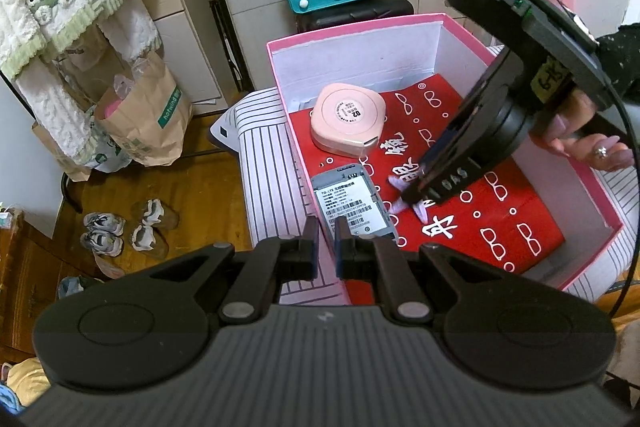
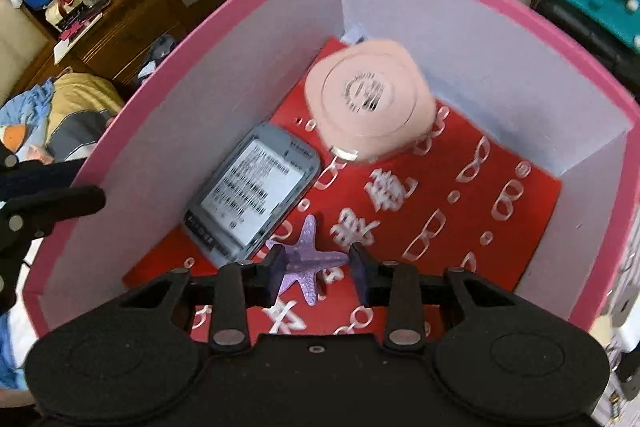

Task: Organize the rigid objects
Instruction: 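Carry the purple starfish into the box and release it, then grasp the second grey router with the right gripper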

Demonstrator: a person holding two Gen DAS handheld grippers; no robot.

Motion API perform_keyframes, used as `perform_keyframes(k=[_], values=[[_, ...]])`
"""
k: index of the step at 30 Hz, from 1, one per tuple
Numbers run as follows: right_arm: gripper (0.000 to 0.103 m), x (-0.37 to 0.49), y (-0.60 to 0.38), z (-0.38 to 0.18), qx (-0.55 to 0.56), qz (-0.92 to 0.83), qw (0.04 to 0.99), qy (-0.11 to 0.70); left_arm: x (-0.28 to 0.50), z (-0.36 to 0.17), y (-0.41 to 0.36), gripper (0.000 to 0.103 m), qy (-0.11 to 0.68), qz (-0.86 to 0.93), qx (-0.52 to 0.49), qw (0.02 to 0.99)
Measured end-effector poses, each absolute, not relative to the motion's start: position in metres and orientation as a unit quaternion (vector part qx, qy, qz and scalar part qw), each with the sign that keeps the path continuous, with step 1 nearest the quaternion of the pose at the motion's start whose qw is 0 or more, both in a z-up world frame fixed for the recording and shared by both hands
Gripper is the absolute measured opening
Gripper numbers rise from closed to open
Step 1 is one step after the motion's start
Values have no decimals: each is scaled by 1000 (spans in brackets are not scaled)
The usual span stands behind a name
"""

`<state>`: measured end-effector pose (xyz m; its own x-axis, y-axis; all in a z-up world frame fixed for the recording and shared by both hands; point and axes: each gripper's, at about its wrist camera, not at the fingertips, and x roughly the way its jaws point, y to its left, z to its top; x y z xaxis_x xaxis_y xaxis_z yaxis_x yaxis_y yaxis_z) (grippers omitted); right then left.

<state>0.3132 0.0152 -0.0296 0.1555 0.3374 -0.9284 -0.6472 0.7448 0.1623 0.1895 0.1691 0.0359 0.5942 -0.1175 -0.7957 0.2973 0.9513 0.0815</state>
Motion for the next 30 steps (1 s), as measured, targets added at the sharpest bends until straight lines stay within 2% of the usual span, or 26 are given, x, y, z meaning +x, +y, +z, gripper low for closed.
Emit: perform_keyframes(k=[8,18,20,28,30], values=[[41,301,-22,6,-116,342,796,485,189,35,167,7,434,-117,113,886],[42,239,-138,58,-43,326,859,393,189,36,171,7,436,-114,99,887],[47,231,-159,55,-19,313,865,393,189,35,171,7,435,-115,98,888],[47,194,-195,-6,-10,288,866,409,191,35,174,7,437,-117,93,887],[50,189,-194,-24,-15,284,865,414,191,35,174,7,437,-115,93,887]])
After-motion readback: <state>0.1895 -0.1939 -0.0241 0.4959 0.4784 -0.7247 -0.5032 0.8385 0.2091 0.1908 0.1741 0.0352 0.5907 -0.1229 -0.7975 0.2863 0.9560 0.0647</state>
